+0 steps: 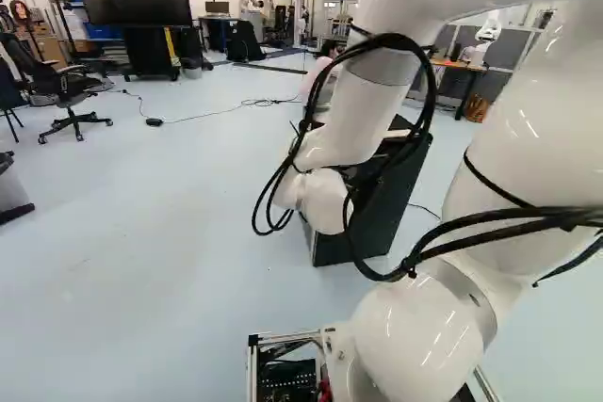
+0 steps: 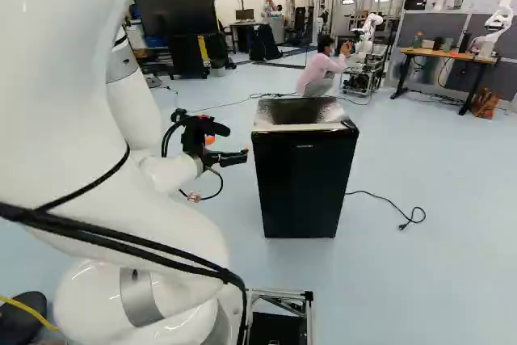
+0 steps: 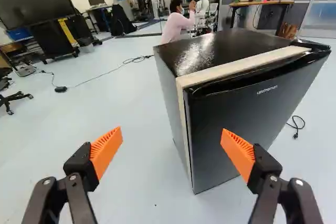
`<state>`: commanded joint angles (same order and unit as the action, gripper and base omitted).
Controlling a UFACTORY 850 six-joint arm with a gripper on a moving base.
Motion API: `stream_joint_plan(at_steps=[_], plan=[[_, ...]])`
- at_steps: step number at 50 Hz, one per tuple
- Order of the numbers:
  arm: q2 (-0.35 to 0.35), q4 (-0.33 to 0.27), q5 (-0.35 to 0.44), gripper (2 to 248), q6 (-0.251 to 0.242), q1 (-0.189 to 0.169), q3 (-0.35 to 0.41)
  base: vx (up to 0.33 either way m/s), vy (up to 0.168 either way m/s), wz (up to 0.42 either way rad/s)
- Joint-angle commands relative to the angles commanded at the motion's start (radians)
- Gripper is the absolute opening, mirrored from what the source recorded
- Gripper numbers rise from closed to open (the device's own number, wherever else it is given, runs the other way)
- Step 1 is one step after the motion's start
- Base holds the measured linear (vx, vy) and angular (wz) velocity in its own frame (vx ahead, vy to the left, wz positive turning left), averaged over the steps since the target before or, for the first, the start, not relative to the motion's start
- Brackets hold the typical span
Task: Grab a drink from the fridge
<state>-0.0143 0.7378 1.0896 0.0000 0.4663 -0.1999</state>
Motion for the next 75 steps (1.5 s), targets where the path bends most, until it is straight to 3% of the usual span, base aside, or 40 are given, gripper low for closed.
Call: stream_joint_plan(at_steps=[35, 59, 75], plan=[[-0.251, 0.245, 0.018, 247, 0.0, 0.094, -0.16, 0.0, 0.0, 0.0], [-0.333, 0.422, 0.031, 247, 0.0, 0.144, -0.262, 0.0, 0.0, 0.0], [-0.389, 0.539, 0.04, 247, 0.0, 0.155, -0.346, 0.0, 0.0, 0.0]])
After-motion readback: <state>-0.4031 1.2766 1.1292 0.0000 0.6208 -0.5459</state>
